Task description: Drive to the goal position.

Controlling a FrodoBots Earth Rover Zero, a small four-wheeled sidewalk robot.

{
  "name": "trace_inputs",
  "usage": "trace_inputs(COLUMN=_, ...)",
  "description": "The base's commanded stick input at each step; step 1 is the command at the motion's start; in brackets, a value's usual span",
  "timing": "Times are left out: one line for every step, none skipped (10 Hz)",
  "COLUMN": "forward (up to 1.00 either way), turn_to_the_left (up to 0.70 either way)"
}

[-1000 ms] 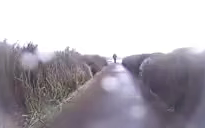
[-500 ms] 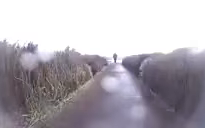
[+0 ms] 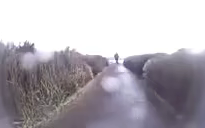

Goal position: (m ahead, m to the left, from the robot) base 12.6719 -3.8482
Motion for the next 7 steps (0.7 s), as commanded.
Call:
trace_inputs(forward=0.0, turn_to_the_left=-0.7)
trace_inputs(forward=0.0, turn_to_the_left=-0.7)
trace_inputs(forward=0.0, turn_to_the_left=-0.7)
trace_inputs(forward=0.0, turn_to_the_left=-0.7)
trace_inputs(forward=0.0, turn_to_the_left=-0.7)
trace_inputs(forward=0.0, turn_to_the_left=-0.7)
trace_inputs(forward=0.0, turn_to_the_left=-0.59)
